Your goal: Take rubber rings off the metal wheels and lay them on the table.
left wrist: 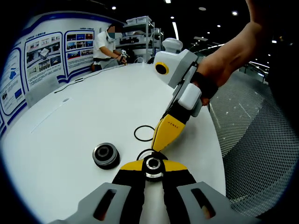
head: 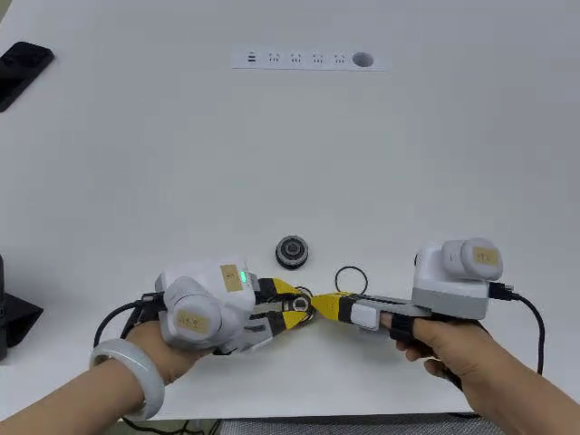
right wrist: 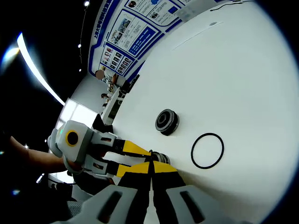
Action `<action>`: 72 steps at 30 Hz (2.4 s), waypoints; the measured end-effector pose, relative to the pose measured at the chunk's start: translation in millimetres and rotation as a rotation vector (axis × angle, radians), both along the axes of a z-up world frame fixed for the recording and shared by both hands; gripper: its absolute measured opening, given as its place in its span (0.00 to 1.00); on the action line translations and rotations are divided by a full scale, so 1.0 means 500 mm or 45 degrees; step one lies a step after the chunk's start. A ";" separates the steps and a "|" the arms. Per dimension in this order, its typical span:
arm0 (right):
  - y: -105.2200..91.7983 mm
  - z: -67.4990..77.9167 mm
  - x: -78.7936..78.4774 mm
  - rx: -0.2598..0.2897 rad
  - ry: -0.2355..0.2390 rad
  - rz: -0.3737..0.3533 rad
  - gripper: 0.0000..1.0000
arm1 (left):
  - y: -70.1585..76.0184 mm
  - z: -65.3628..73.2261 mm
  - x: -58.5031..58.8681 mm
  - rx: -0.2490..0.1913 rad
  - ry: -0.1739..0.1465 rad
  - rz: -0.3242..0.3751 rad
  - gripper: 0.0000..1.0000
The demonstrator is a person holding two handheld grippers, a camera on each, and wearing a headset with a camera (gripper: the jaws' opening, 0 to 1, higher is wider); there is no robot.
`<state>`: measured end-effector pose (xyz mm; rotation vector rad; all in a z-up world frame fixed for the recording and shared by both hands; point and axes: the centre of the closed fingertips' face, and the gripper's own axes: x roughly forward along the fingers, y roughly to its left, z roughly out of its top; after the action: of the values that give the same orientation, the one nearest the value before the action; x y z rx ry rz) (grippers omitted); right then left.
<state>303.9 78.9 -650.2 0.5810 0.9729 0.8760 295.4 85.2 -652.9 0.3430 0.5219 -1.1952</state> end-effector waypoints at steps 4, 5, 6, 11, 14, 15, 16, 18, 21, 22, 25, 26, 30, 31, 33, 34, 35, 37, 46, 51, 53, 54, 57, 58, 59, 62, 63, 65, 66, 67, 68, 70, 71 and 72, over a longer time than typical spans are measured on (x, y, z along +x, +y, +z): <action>-0.001 -0.003 0.000 -0.004 0.003 -0.003 0.02 | -0.001 0.001 -0.001 0.004 -0.005 0.001 0.14; -0.001 -0.004 0.000 -0.004 0.005 -0.003 0.02 | 0.000 0.002 -0.001 0.003 -0.006 0.001 0.14; -0.002 -0.004 0.001 -0.006 0.004 -0.004 0.02 | 0.000 0.003 -0.002 0.000 -0.007 0.000 0.16; -0.003 -0.005 0.000 -0.010 0.005 -0.003 0.02 | 0.004 0.006 -0.004 -0.005 -0.021 -0.007 0.20; -0.004 -0.007 0.000 -0.010 0.009 -0.005 0.02 | 0.005 0.012 -0.004 -0.016 -0.032 -0.005 0.23; -0.004 -0.006 -0.001 -0.010 0.008 -0.005 0.02 | 0.006 0.013 -0.003 -0.015 -0.037 -0.002 0.24; -0.004 -0.005 -0.001 -0.008 0.009 -0.004 0.02 | 0.007 0.013 -0.002 -0.018 -0.040 0.000 0.25; -0.003 -0.004 -0.001 -0.006 0.009 -0.003 0.02 | 0.009 0.011 -0.002 -0.015 -0.037 0.002 0.26; -0.001 0.000 -0.002 -0.002 0.008 -0.002 0.02 | 0.013 0.010 -0.002 -0.013 -0.038 0.011 0.28; 0.000 0.001 -0.002 0.000 0.009 -0.001 0.02 | 0.015 0.011 -0.001 -0.015 -0.037 0.017 0.29; 0.002 0.005 -0.004 0.002 0.005 0.002 0.02 | 0.018 0.010 0.000 -0.017 -0.036 0.027 0.33; 0.003 0.006 -0.006 0.003 0.007 0.003 0.02 | 0.020 0.009 0.000 -0.015 -0.034 0.030 0.34; 0.006 0.010 -0.009 0.008 0.007 0.006 0.02 | 0.027 0.006 -0.001 -0.011 -0.031 0.038 0.37; 0.006 0.010 -0.010 0.009 0.006 0.007 0.02 | 0.030 0.005 -0.002 -0.013 -0.027 0.043 0.38; 0.008 0.013 -0.011 0.016 0.007 0.007 0.02 | 0.034 0.003 -0.002 -0.008 -0.030 0.048 0.39; 0.009 0.015 -0.013 0.017 0.005 0.007 0.02 | 0.037 0.003 -0.002 -0.009 -0.029 0.053 0.40; 0.009 0.016 -0.013 0.020 0.005 0.007 0.02 | 0.039 0.002 -0.002 -0.008 -0.027 0.056 0.40; 0.011 0.019 -0.014 0.029 0.006 0.005 0.02 | 0.046 -0.001 -0.002 -0.003 -0.025 0.067 0.43; 0.018 0.036 -0.020 0.062 0.000 0.001 0.02 | 0.079 -0.008 0.003 0.010 -0.017 0.125 0.49; 0.010 0.043 -0.013 0.074 -0.006 -0.023 0.02 | 0.091 -0.010 0.007 0.012 -0.012 0.159 0.55; 0.004 0.044 -0.010 0.076 -0.005 -0.037 0.02 | 0.093 -0.011 0.007 0.015 -0.011 0.164 0.55; -0.001 0.046 -0.007 0.079 -0.006 -0.048 0.02 | 0.095 -0.012 0.008 0.017 -0.010 0.171 0.57; -0.015 0.049 0.001 0.077 -0.014 -0.074 0.02 | 0.097 -0.011 0.010 0.012 -0.006 0.189 0.59; -0.019 0.049 0.003 0.078 -0.015 -0.084 0.02 | 0.099 -0.012 0.011 0.013 -0.008 0.192 0.60; -0.027 0.049 0.008 0.079 -0.015 -0.100 0.02 | 0.101 -0.013 0.012 0.016 -0.011 0.195 0.60; -0.047 0.048 0.019 0.076 -0.017 -0.143 0.02 | 0.102 -0.013 0.013 0.018 -0.010 0.200 0.59; -0.052 0.047 0.021 0.073 -0.016 -0.152 0.02 | 0.103 -0.014 0.012 0.017 -0.007 0.201 0.59; -0.067 0.045 0.028 0.067 -0.017 -0.184 0.02 | 0.103 -0.013 0.013 0.017 -0.009 0.204 0.59; -0.076 0.042 0.032 0.064 -0.012 -0.202 0.02 | 0.104 -0.013 0.013 0.017 -0.004 0.205 0.59; -0.082 0.039 0.035 0.060 -0.011 -0.213 0.02 | 0.104 -0.013 0.012 0.016 -0.002 0.205 0.58; -0.088 0.037 0.038 0.054 -0.010 -0.225 0.02 | 0.104 -0.013 0.013 0.016 -0.005 0.204 0.58; -0.100 0.032 0.044 0.045 -0.008 -0.245 0.02 | 0.105 -0.014 0.013 0.016 -0.001 0.206 0.58; -0.106 0.029 0.048 0.046 0.002 -0.272 0.02 | 0.106 -0.015 0.013 0.016 -0.001 0.206 0.58; -0.111 0.026 0.051 0.043 0.005 -0.286 0.02 | 0.106 -0.016 0.013 0.022 0.000 0.205 0.57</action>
<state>329.3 23.4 -637.1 0.7068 0.8785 0.6919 301.8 138.4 -660.9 0.3097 0.5494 -1.0358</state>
